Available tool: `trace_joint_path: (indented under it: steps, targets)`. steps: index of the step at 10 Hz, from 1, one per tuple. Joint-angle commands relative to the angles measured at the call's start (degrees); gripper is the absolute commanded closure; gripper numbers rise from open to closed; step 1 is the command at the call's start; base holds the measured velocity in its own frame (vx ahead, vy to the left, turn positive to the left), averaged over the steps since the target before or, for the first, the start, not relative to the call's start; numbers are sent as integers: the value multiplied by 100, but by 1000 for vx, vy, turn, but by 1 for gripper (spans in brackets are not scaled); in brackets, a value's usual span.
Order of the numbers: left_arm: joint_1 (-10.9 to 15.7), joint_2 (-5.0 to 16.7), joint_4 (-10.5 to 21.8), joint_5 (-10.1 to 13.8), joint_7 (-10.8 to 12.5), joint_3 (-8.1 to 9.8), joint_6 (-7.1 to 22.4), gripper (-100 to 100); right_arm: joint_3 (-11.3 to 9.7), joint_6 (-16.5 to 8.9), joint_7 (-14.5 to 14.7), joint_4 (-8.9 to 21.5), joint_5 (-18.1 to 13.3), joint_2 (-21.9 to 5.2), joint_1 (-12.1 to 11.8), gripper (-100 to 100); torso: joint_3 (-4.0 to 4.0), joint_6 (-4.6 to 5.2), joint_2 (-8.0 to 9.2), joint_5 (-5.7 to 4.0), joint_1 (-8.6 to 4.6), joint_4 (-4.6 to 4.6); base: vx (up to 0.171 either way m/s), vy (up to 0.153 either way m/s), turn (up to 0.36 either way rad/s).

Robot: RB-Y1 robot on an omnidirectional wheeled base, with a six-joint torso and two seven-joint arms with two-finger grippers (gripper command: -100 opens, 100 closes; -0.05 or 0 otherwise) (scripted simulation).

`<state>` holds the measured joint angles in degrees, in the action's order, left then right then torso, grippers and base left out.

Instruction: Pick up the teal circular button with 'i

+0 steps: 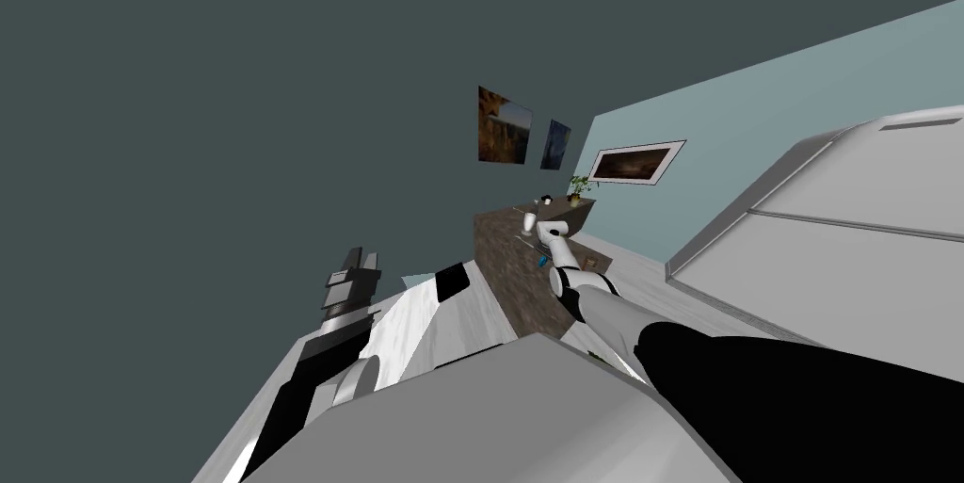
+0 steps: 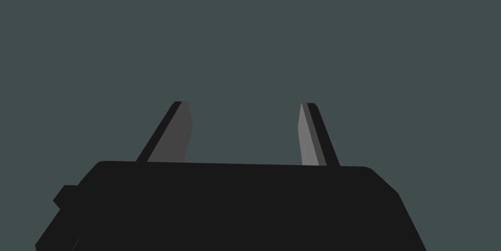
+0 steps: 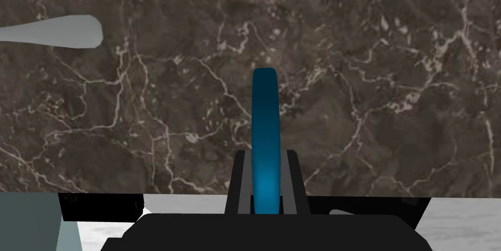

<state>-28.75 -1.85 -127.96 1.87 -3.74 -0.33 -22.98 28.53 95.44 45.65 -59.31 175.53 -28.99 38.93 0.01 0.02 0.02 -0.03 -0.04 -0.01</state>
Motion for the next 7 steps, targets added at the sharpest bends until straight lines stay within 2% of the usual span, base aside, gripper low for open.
trace_joint_path:
  steps: [1,2,3,5,6,7]
  targets:
    - [0,0,0,0,0,0,0,0,0,0,0,0,0,0,0,100,0,0,0,0,0,0,0,0,0]
    - [0,0,0,0,0,0,0,0,-1,0,1,0,0,0,0,0,0,0,0,0,0,0,0,0,0]
    - [0,0,0,0,0,0,0,0,-87,176,64,-151,45,11,71,100,0,1,0,0,0,0,29,21,-203]
    - [-1,0,0,0,0,0,0,0,-151,321,108,-296,78,28,101,100,-3,7,-7,6,14,0,39,41,-139]
    - [-1,0,0,0,0,0,0,0,-126,233,90,-221,64,22,86,100,-5,4,-10,7,21,-1,18,22,-22]
    - [0,0,0,0,0,0,0,0,-132,252,95,-231,65,23,91,0,-5,3,-8,5,14,-2,0,0,0]
